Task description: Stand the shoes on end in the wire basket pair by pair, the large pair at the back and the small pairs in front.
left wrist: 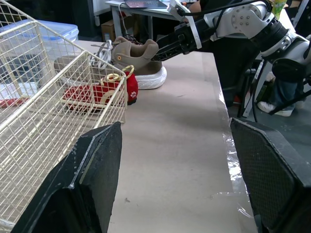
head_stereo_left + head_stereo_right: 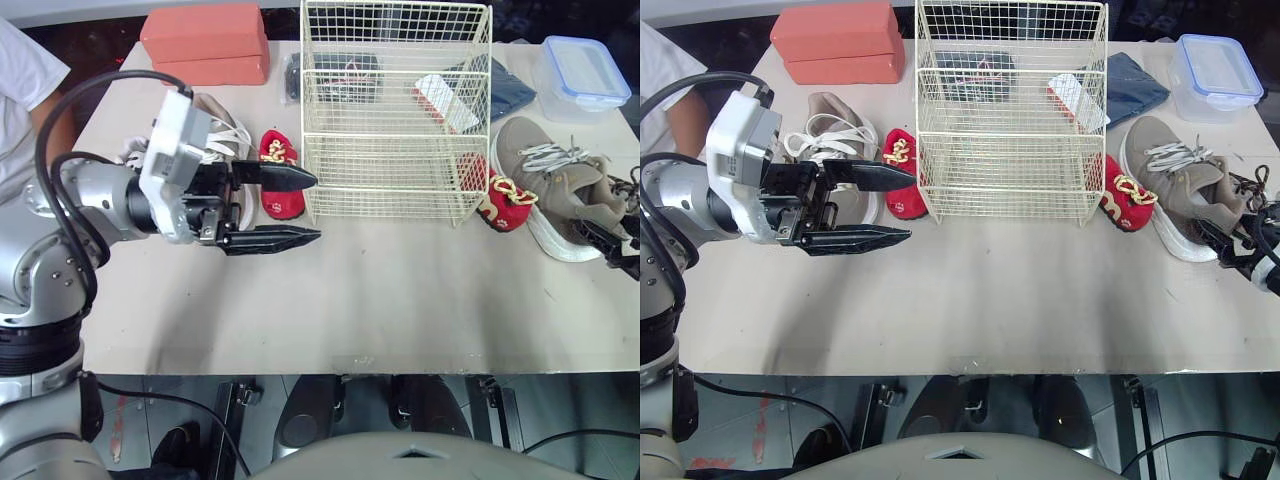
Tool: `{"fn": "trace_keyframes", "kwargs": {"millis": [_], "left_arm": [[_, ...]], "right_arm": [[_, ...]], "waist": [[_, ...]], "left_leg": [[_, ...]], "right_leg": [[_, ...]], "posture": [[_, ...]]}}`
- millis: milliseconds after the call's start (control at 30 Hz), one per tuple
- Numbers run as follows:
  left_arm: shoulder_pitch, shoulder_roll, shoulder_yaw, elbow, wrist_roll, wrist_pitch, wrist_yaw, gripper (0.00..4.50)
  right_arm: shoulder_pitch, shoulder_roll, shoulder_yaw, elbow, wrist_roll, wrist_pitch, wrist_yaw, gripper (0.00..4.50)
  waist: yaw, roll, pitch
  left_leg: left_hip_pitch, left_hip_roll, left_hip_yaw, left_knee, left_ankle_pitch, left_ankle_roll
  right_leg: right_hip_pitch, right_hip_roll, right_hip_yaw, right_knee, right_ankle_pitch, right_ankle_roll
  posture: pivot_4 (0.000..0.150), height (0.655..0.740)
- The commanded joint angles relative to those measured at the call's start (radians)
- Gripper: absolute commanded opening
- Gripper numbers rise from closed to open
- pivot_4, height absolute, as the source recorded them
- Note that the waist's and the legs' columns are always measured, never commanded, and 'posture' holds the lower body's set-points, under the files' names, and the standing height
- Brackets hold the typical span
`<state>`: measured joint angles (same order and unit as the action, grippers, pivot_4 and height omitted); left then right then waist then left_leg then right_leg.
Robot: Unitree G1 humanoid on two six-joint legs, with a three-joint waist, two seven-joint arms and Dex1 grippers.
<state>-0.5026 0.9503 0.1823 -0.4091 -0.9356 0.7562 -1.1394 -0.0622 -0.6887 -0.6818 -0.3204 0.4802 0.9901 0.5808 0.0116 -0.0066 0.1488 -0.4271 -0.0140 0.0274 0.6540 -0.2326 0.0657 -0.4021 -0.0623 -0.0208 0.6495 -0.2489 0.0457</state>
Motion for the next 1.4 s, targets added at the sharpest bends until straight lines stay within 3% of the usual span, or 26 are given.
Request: {"fn": "trace_keyframes", "kwargs": {"millis": [33,167,200,367,500,733,1067,1300,1400], "left_arm": [[-0.037,0.0,-0.001,-0.035,-0.015,0.012,0.025,3.87],[-0.047,-0.005,-0.01,-0.043,-0.011,0.016,0.036,3.87],[-0.05,-0.007,-0.013,-0.043,-0.01,0.015,0.037,3.87],[-0.063,-0.016,-0.028,-0.042,-0.002,0.005,0.034,3.87],[-0.084,-0.031,-0.045,-0.028,0.015,-0.009,0.026,3.87],[-0.127,-0.047,-0.048,0.031,0.039,-0.044,-0.016,3.87],[-0.239,0.014,-0.014,0.341,0.109,-0.166,-0.26,3.87],[-0.397,0.041,0.062,0.446,-0.002,-0.038,-0.297,3.87],[-0.396,0.064,0.001,0.434,0.065,-0.038,-0.326,3.87]], "right_arm": [[-0.009,-0.027,0.005,0.013,0.011,-0.043,0.005,1.79],[-0.023,-0.033,0.019,0.043,0.008,-0.095,-0.002,0.12],[-0.022,-0.034,0.022,0.047,0.008,-0.104,-0.005,0.05],[-0.036,-0.043,0.008,0.05,-0.026,-0.248,-0.014,0.05],[-0.108,-0.129,-0.007,0.1,-0.113,-0.501,-0.001,0.05],[-0.277,-0.273,-0.045,0.138,-0.056,-0.786,0.151,0.05],[-0.411,-0.347,0.151,0.089,-0.073,-1.235,0.435,0.05],[-0.406,-0.388,0.296,0.068,-0.014,-1.451,0.677,0.05],[-0.44,-0.39,0.359,0.064,-0.005,-1.508,0.73,0.05]], "waist": [[-0.001,0.0,0.0],[-0.004,0.0,0.0],[-0.004,0.0,0.0],[-0.003,0.0,0.0],[0.0,0.003,0.002],[-0.002,0.004,0.003],[-0.014,0.0,0.005],[-0.011,-0.004,0.008],[-0.017,-0.003,0.008]], "left_leg": [[0.0,0.0,0.0,0.0,0.0,0.0],[0.0,0.0,0.0,0.0,0.0,0.0],[0.0,0.0,0.0,0.0,0.0,0.0],[0.0,0.0,0.0,0.0,0.0,0.0],[-0.001,0.0,0.004,0.0,0.0,0.0],[-0.002,0.001,0.008,0.0,0.0,0.0],[-0.003,0.001,0.009,0.001,0.0,0.0],[-0.005,0.001,0.007,0.007,-0.001,0.001],[-0.005,0.001,0.007,0.009,-0.001,0.002]], "right_leg": [[0.0,0.0,0.0,0.0,0.0,0.0],[0.0,0.0,0.001,0.001,0.0,0.0],[0.0,0.0,0.001,0.001,0.0,0.0],[0.0,0.0,0.001,0.001,0.0,0.0],[-0.004,0.0,0.004,0.003,0.0,0.0],[-0.008,0.001,0.008,0.007,-0.002,0.002],[-0.009,0.0,0.007,0.008,-0.002,0.002],[-0.008,-0.001,0.006,0.009,-0.002,0.003],[-0.008,-0.001,0.006,0.011,-0.002,0.003]], "posture": [[0.15,0.74],[0.15,0.74],[0.15,0.74],[0.15,0.74],[0.15,0.74],[0.15,0.74],[0.15,0.74],[0.15,0.74],[0.15,0.74]]}}
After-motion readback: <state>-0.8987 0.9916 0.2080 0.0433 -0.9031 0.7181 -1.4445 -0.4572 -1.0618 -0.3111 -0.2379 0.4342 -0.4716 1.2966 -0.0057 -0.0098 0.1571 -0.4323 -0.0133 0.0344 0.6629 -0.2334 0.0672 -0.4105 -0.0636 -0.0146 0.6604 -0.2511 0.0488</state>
